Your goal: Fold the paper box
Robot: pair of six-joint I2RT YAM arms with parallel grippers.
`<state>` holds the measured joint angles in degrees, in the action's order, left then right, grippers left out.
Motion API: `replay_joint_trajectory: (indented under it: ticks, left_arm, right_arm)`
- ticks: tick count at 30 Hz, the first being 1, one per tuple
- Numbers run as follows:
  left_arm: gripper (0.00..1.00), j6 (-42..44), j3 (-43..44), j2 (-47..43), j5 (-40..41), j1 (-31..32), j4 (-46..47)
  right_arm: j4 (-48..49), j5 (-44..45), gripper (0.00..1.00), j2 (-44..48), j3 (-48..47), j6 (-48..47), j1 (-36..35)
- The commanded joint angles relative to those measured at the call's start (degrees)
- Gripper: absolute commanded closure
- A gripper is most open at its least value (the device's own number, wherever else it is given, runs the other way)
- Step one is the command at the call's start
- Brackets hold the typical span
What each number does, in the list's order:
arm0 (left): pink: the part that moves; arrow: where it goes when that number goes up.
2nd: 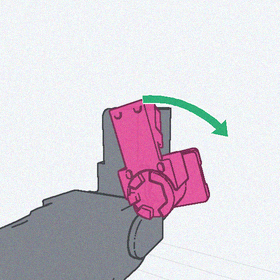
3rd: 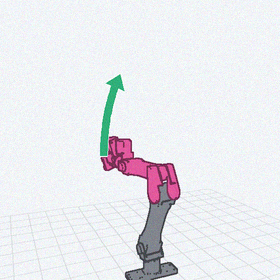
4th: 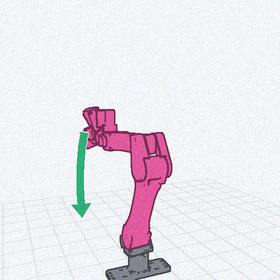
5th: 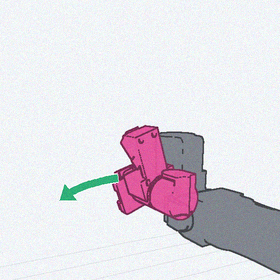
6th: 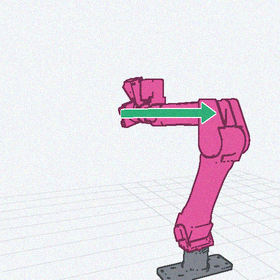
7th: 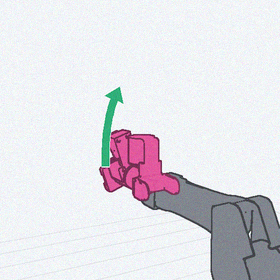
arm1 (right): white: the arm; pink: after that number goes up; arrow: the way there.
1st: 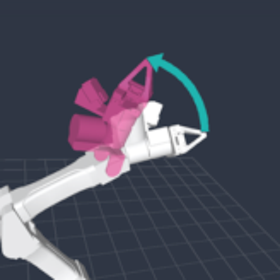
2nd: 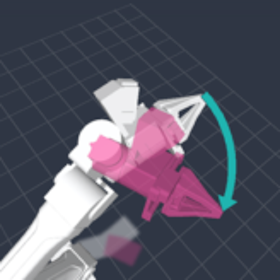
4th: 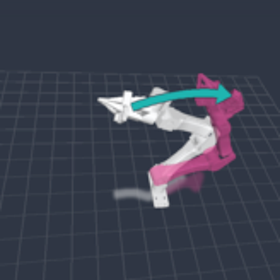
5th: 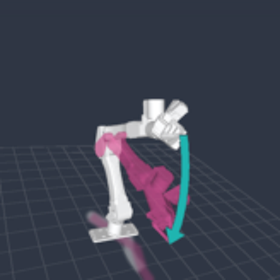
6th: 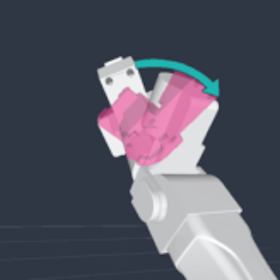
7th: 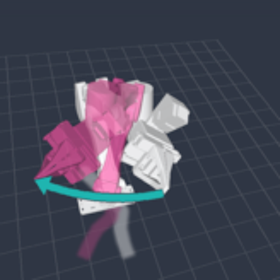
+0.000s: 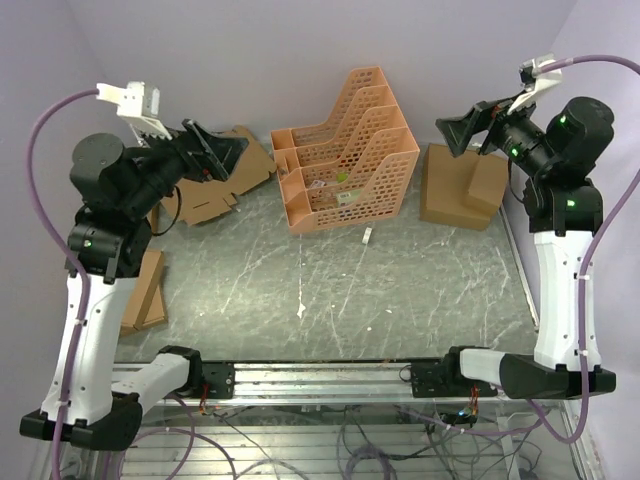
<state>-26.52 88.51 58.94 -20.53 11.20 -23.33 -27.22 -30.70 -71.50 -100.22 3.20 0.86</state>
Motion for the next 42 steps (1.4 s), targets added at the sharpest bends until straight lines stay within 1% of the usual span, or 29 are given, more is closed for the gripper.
replay_joint_trajectory:
  ticks: [1,4,8,13,17,22,24,26,28,30,32,34,38,42]
  left_arm:
    - [0.03,0.60,-5.50,-0.65,2.44,1.32,2.77]
    - [0.03,0.29,-10.80,-1.40,2.74,2.20,5.03]
    - [0.04,-0.48,-16.99,-1.92,1.21,3.18,7.80]
    - [0.04,-0.67,-23.46,-2.68,-2.01,4.80,11.13]
    - [0.04,0.03,-27.07,-4.43,-2.78,6.49,12.59]
    - [0.05,2.48,-32.27,-8.18,-1.54,7.72,13.98]
    - [0.03,4.16,-33.59,-8.53,-0.33,7.96,12.98]
    - [0.04,7.35,-33.17,-7.84,1.59,8.11,9.13]
    - [0.09,11.91,-31.50,-6.15,4.29,8.22,4.52]
    - [0.12,17.09,-29.35,-4.12,9.77,8.32,0.03]
    - [0.13,22.52,-28.04,-1.89,16.45,8.38,-3.54]
    - [0.13,27.93,-27.96,1.13,24.96,8.43,-5.40]
    - [0.10,38.52,-30.03,9.70,40.14,8.46,-3.77]
    - [0.08,45.61,-29.64,19.41,48.07,8.30,-0.58]
  right_arm:
    - [0.59,2.70,0.00,0.80,2.38,1.50,1.41]
    - [0.48,3.79,0.00,1.21,4.15,2.44,2.21]
    - [1.10,4.89,0.00,2.44,6.79,3.29,3.29]
    - [1.86,3.06,0.00,5.14,11.69,1.99,4.37]
    - [1.65,-2.79,0.00,9.45,18.20,-5.62,5.02]
    - [-4.67,-9.74,0.00,16.14,25.32,-18.02,8.47]
    - [-6.71,-13.05,0.00,17.90,27.01,-20.77,10.44]
    - [-7.78,-16.76,0.00,19.40,28.51,-22.57,12.13]
    - [-7.64,-19.66,0.00,20.56,30.12,-23.23,13.18]
    - [-6.98,-21.32,0.00,21.36,32.31,-23.39,13.81]
    - [-6.08,-22.63,0.00,21.38,34.26,-23.44,14.15]
    - [-5.64,-24.34,0.00,19.98,35.60,-23.71,14.32]
    - [-5.96,-28.49,0.00,13.87,34.11,-23.88,14.41]
    - [-5.99,-33.53,0.00,7.75,33.07,-23.55,13.95]
